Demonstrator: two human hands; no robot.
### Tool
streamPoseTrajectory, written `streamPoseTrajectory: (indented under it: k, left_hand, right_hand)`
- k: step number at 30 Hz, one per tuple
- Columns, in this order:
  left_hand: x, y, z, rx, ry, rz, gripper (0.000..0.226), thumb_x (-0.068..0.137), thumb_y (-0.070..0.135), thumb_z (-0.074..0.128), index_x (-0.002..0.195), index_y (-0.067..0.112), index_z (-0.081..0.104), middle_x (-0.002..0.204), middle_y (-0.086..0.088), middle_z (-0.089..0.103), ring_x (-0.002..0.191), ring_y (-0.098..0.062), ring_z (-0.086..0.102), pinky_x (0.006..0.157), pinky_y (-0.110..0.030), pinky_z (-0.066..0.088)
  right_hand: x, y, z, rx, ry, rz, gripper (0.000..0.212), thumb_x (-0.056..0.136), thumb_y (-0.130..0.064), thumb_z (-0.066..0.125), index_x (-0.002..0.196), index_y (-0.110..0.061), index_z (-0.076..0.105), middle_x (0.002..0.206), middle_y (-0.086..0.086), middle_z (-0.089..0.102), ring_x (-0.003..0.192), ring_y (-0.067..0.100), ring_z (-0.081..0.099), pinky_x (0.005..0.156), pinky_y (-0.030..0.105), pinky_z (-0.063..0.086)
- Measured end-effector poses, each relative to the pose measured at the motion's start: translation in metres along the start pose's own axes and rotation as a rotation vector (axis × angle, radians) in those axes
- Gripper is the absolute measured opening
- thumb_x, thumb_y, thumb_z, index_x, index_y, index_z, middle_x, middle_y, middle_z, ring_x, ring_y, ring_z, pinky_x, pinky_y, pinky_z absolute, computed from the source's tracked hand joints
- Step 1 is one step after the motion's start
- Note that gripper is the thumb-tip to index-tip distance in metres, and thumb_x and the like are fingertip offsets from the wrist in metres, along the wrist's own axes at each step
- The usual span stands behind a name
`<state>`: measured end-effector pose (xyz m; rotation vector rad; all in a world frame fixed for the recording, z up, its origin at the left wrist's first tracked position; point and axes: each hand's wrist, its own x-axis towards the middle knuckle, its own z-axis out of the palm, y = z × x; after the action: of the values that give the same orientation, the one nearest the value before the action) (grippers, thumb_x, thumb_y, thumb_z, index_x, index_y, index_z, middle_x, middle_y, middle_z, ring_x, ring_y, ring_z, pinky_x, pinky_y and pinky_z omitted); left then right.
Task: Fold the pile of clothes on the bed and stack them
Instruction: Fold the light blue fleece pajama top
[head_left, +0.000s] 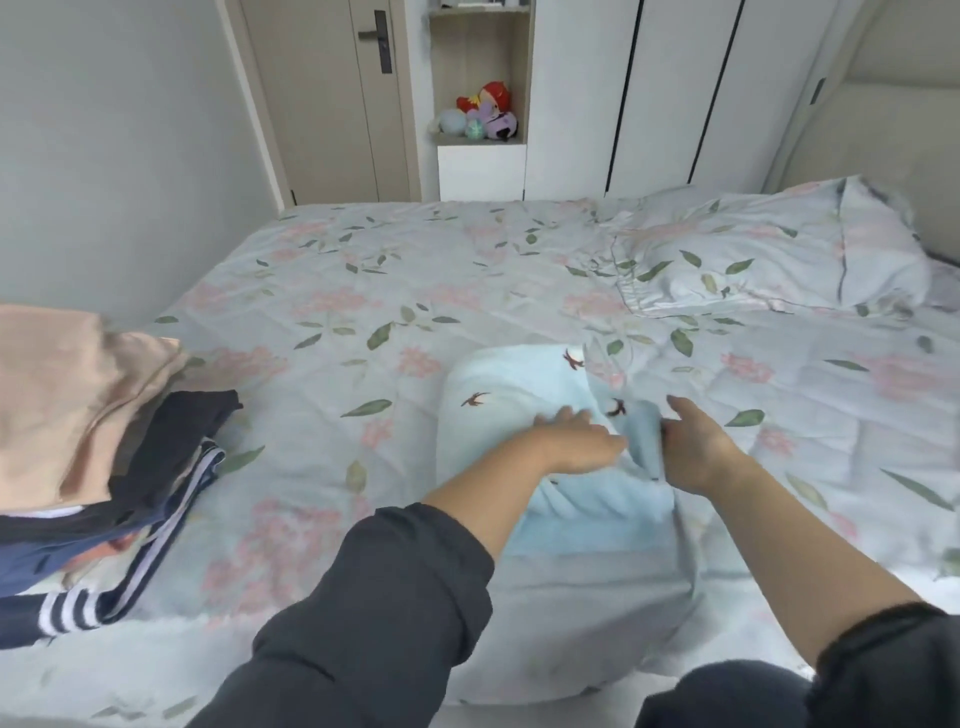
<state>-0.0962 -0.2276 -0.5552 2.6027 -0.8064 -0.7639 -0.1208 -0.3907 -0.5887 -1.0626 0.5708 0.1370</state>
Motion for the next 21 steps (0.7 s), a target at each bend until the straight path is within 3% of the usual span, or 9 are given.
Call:
streamPoseTrajectory:
  k: [1, 3, 7, 9, 11, 14, 18, 19, 21]
  left_hand:
    - [0.005, -0.001, 0.007, 0.135, 0.011, 0.007, 0.051, 0.101, 0.040, 0.026, 0.147, 0.020, 0.033, 0.160, -0.005, 0.006, 0.147, -0.021, -0.002, 0.115, -0.049, 0.004]
    - [0.009, -0.004, 0.010, 0.225, 0.026, 0.029, 0.050, 0.099, 0.030, 0.033, 0.148, 0.020, 0.030, 0.160, -0.005, 0.006, 0.147, -0.020, -0.002, 0.115, -0.050, 0.002]
    - [-0.007, -0.021, -0.014, -0.088, 0.192, 0.187, 0.053, 0.091, 0.002, 0.044, 0.142, 0.016, 0.043, 0.149, -0.007, 0.039, 0.136, -0.021, 0.036, 0.105, -0.025, 0.031]
    - [-0.017, -0.041, -0.033, -0.100, 0.438, 0.248, 0.052, 0.087, -0.002, 0.050, 0.136, 0.015, 0.052, 0.145, -0.006, 0.046, 0.136, -0.021, 0.039, 0.106, -0.020, 0.027]
    - [-0.025, -0.065, -0.044, 0.039, 0.620, 0.151, 0.056, 0.089, 0.019, 0.060, 0.142, 0.024, 0.043, 0.154, 0.003, 0.032, 0.145, -0.017, 0.019, 0.116, -0.031, 0.013]
    - [-0.033, -0.087, -0.041, 0.052, 0.513, -0.134, 0.073, 0.092, 0.052, 0.050, 0.151, 0.035, 0.012, 0.160, 0.014, 0.001, 0.147, -0.011, -0.006, 0.117, -0.049, 0.003]
    - [-0.036, -0.089, -0.035, -0.270, 0.477, 0.001, 0.067, 0.095, 0.046, 0.050, 0.151, 0.032, 0.017, 0.159, 0.009, 0.013, 0.146, -0.007, 0.009, 0.119, -0.033, 0.011]
    - [-0.037, -0.087, -0.036, -0.323, 0.474, 0.038, 0.063, 0.096, 0.042, 0.049, 0.151, 0.031, 0.020, 0.159, 0.009, 0.016, 0.145, -0.007, 0.012, 0.118, -0.029, 0.012]
    - [-0.037, -0.081, -0.032, -0.292, 0.459, 0.083, 0.058, 0.098, 0.035, 0.048, 0.150, 0.030, 0.023, 0.157, 0.009, 0.021, 0.144, -0.006, 0.015, 0.117, -0.025, 0.014]
  right_hand:
    - [-0.001, 0.003, -0.002, -0.045, -0.013, 0.018, 0.048, 0.098, -0.043, 0.037, 0.103, 0.000, 0.059, 0.100, 0.018, 0.066, 0.090, 0.030, 0.062, 0.071, 0.038, 0.046]
    - [0.000, 0.006, 0.004, -0.084, -0.021, 0.002, 0.037, 0.098, -0.034, 0.046, 0.106, -0.002, 0.062, 0.097, 0.015, 0.069, 0.088, 0.028, 0.065, 0.070, 0.037, 0.049]
    - [0.009, 0.008, 0.019, -0.435, 0.198, -0.123, 0.010, 0.091, 0.003, 0.050, 0.092, -0.001, 0.059, 0.070, 0.007, 0.059, 0.062, 0.021, 0.057, 0.047, 0.013, 0.045]
    - [0.017, 0.008, 0.020, -0.455, 0.164, -0.154, 0.016, 0.094, 0.004, 0.043, 0.090, -0.005, 0.057, 0.079, 0.007, 0.055, 0.077, 0.024, 0.053, 0.064, 0.017, 0.044]
    - [0.020, 0.010, 0.021, -0.283, -0.007, -0.168, 0.032, 0.091, 0.013, 0.034, 0.105, -0.004, 0.058, 0.091, 0.011, 0.060, 0.081, 0.027, 0.058, 0.067, 0.029, 0.049]
    - [0.018, 0.000, 0.032, -0.037, -0.197, -0.174, 0.055, 0.082, 0.021, 0.026, 0.114, -0.009, 0.059, 0.093, 0.011, 0.070, 0.080, 0.025, 0.069, 0.060, 0.031, 0.057]
    - [0.035, -0.010, 0.041, 0.178, -0.293, -0.134, 0.054, 0.088, 0.014, 0.025, 0.110, -0.009, 0.069, 0.111, 0.019, 0.066, 0.095, 0.031, 0.068, 0.073, 0.040, 0.058]
    - [0.039, -0.007, 0.043, 0.124, -0.246, -0.110, 0.048, 0.091, 0.010, 0.027, 0.110, -0.007, 0.068, 0.114, 0.020, 0.064, 0.096, 0.031, 0.068, 0.073, 0.037, 0.058]
    - [0.043, 0.001, 0.041, -0.221, -0.029, -0.062, 0.035, 0.098, -0.004, 0.034, 0.126, 0.000, 0.055, 0.129, 0.022, 0.055, 0.114, 0.032, 0.060, 0.077, 0.032, 0.052]
